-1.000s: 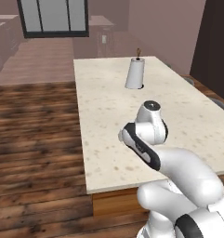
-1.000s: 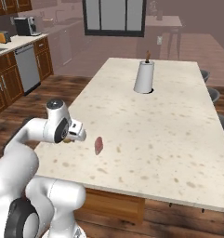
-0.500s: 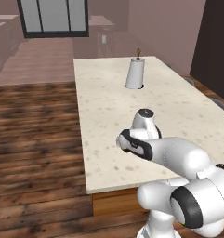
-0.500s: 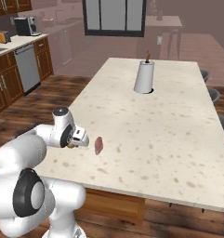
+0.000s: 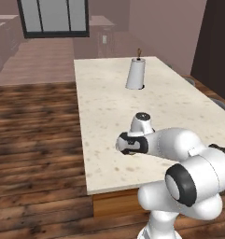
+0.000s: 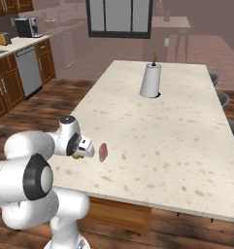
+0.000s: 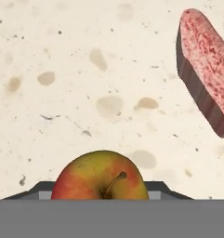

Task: Open the fridge, remove the apple, squash, and steak, and place them on any counter.

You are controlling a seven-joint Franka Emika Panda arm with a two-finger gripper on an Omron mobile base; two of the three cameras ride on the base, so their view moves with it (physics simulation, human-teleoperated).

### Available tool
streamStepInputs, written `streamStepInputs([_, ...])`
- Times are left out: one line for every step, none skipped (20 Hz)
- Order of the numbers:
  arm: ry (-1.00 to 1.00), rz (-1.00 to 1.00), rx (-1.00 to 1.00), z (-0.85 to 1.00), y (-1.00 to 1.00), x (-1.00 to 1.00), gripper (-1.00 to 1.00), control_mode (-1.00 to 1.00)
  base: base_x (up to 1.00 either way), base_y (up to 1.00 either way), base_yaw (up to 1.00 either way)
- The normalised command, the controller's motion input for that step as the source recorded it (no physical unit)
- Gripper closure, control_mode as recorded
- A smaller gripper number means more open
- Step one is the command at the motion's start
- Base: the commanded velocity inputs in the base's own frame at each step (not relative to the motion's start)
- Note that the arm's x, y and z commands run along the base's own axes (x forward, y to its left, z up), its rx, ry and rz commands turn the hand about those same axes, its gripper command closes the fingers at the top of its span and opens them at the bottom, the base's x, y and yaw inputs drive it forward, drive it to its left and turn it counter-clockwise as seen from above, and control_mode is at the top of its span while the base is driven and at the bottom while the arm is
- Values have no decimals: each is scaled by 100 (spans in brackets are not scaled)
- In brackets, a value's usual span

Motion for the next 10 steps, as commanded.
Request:
streamStepInputs([7,-2,0,-21,0,11,100,-100,0,0,0])
streamStepInputs([7,-2,0,-21,0,9,100,-100,0,0,0])
streamStepInputs([6,-2,0,-20,0,8,100,-100,0,0,0])
streamStepInputs([6,-2,0,-19,0,7,100,-100,0,0,0])
streamStepInputs([7,-2,0,-19,0,7,100,-100,0,0,0])
streamStepInputs([7,-2,0,-19,0,9,100,-100,0,0,0])
streamStepInputs([7,-2,0,-18,0,8,100,-100,0,0,0])
streamStepInputs([6,-2,0,-17,0,7,100,-100,0,0,0])
streamStepInputs([6,-1,0,-14,0,8,100,-100,0,0,0])
streamStepInputs([5,-1,0,-13,0,6,100,-100,0,0,0])
